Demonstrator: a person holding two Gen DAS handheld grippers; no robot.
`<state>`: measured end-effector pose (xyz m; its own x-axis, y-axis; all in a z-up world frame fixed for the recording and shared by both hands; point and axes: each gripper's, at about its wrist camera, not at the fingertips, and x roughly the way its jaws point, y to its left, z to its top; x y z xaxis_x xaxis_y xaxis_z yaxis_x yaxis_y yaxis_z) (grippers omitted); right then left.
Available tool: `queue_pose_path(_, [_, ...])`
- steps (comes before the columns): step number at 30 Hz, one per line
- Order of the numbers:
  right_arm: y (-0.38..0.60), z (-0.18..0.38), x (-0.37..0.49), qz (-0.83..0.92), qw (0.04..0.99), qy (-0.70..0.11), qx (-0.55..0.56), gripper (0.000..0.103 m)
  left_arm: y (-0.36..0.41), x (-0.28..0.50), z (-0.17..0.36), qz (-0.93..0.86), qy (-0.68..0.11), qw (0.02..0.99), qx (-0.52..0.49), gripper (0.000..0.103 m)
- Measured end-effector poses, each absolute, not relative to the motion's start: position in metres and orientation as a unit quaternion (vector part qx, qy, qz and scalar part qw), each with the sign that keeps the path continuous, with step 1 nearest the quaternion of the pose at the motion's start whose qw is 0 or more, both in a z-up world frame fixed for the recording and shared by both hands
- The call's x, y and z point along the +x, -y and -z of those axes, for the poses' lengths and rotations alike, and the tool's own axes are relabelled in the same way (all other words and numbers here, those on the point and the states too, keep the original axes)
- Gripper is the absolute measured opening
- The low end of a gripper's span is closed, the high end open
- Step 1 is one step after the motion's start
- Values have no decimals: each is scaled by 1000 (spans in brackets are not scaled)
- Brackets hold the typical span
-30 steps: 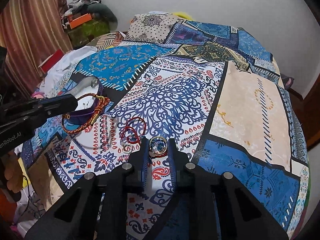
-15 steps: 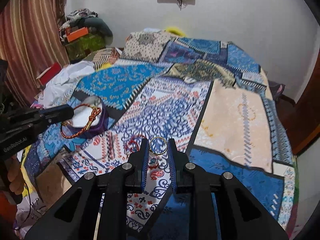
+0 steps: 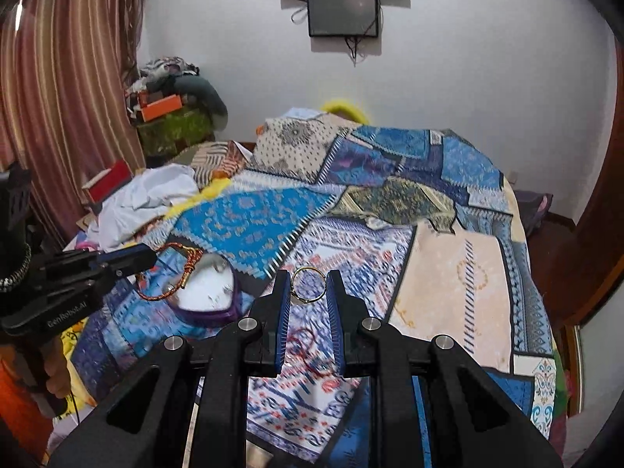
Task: Organize jewelry
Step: 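Lower the bracelet into the heart tin with the left tool while the right tool drops the gold ring in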
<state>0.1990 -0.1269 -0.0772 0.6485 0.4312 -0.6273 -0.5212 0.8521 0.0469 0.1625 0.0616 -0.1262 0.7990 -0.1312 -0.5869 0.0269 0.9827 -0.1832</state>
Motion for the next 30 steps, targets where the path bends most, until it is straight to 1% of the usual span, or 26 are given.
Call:
queue_pose_path(12, [77, 76, 200, -306, 894, -320, -74, 17, -104, 158, 133, 9, -310, 946, -94, 5])
queue_pose_path(19, [43, 94, 206, -331, 876, -340, -83, 17, -119, 165, 157, 3, -336, 936, -104, 5])
queue_pose_path(30, [13, 126, 218, -351, 848, -387, -87, 17, -114, 192, 192, 26, -373, 921, -105, 5])
